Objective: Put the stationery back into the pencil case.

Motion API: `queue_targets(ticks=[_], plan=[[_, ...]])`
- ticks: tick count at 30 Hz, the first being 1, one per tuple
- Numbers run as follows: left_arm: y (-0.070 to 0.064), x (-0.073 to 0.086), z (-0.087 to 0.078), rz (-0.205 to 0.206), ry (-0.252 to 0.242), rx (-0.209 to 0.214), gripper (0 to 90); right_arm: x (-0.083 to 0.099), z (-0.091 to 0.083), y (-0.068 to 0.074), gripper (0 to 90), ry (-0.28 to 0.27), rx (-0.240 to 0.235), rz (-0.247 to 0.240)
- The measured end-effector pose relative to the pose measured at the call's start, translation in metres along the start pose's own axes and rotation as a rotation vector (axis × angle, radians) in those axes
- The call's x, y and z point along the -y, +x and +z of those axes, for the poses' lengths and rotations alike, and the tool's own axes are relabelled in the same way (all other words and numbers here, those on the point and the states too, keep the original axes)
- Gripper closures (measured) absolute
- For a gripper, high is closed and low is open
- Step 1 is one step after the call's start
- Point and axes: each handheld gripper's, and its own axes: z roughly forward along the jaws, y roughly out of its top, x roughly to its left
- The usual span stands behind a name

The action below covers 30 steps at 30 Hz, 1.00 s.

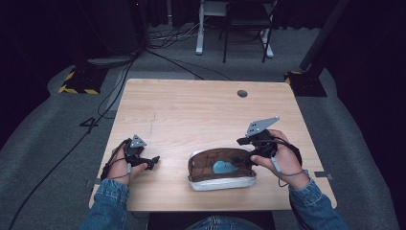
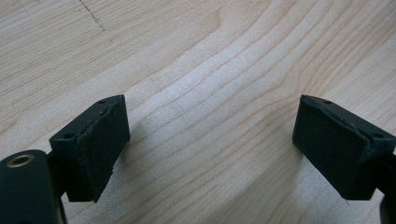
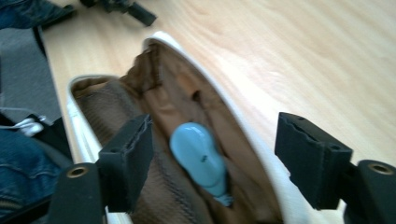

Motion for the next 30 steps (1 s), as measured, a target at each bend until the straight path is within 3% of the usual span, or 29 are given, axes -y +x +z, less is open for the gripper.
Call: queue_targets(ticks=[11, 25, 30], plan=[[0.000, 0.000, 0.000, -0.003, 0.001, -0.001, 11.2, 0.010, -0.014, -0.022, 23.6, -0.036, 0.088, 0.041], [0.000, 0.000, 0.001, -0.015, -0.003, -0.002, 11.1, 0.038, -0.029, -0.067, 19.4, -0.042, 0.219, 0.133], [0.000, 0.000, 0.001, -0.015, -0.003, -0.002, 11.1, 0.050, -0.030, -0.083, 18.7, -0.019, 0.266, 0.167]])
